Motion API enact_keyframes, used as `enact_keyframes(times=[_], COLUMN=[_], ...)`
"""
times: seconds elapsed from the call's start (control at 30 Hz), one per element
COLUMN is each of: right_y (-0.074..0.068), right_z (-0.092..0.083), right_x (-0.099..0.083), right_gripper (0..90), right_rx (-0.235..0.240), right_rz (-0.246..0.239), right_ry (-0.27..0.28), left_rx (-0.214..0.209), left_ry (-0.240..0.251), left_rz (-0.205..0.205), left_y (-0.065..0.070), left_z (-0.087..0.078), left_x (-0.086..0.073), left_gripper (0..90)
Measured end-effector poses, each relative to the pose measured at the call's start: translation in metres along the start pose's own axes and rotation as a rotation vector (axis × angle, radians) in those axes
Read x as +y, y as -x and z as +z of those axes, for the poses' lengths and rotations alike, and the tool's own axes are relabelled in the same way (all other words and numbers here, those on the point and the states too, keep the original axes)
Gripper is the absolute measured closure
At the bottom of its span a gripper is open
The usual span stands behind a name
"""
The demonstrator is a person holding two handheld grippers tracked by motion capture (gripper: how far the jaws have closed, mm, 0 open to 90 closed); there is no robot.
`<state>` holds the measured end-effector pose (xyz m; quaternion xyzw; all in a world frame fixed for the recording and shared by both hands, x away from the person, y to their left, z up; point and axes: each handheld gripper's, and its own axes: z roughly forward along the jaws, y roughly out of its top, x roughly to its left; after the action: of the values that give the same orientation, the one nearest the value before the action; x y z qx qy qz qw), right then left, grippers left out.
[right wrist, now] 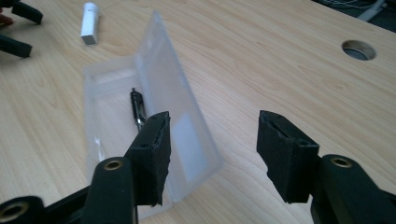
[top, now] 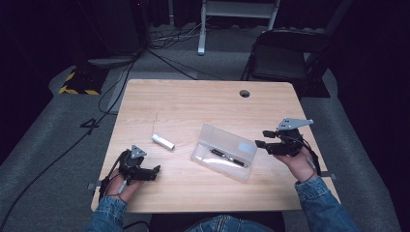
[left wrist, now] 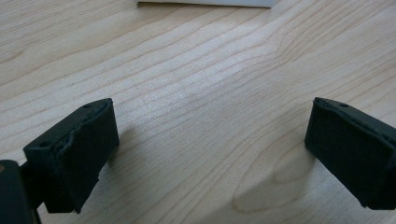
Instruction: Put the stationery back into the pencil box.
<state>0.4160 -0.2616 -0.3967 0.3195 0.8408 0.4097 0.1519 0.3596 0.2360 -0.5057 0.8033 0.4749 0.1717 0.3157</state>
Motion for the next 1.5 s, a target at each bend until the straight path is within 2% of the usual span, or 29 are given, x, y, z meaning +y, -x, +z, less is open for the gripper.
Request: enact_keyframes(times=[0.13, 0.23, 0.37, 0.63, 1.07, 1.17, 1.37, 1.5], right_y=[0.013, 0.022, 0.036, 0.053, 0.082, 0.088, 0.096, 0.101], right_z=[-0.005, -0.006, -0.007, -0.008, -0.007, -0.005, -0.003, 0.001], right_x=[-0.005, -0.009, -0.017, -0.027, -0.050, -0.053, -0.061, -0.067], right_gripper=[43.2, 41.6, 39.8, 37.3, 36.8, 36.1, 29.4, 28.3], right_rx=[-0.025, -0.061, -0.096, -0.154, -0.243, -0.261, -0.284, -0.301], right_rz=[0.034, 0.052, 0.098, 0.128, 0.222, 0.267, 0.304, 0.319], right_ry=[-0.005, -0.020, -0.042, -0.050, -0.110, -0.159, -0.190, -0.223], left_rx=[0.000, 0.000, 0.000, -0.003, -0.003, -0.003, -0.003, -0.003], left_ry=[0.001, 0.000, 0.001, -0.002, -0.003, -0.003, -0.002, -0.002], left_rz=[0.000, 0.000, 0.000, 0.000, 0.001, 0.001, 0.000, 0.000], left_y=[0.000, 0.000, 0.000, 0.000, 0.000, 0.000, 0.000, 0.000], left_z=[0.000, 0.000, 0.000, 0.000, 0.000, 0.000, 0.000, 0.000], left_x=[0.000, 0.000, 0.000, 0.000, 0.000, 0.000, 0.000, 0.000], left_gripper=[3.1, 3.1, 3.1, 3.1, 3.1, 3.1, 3.1, 3.1])
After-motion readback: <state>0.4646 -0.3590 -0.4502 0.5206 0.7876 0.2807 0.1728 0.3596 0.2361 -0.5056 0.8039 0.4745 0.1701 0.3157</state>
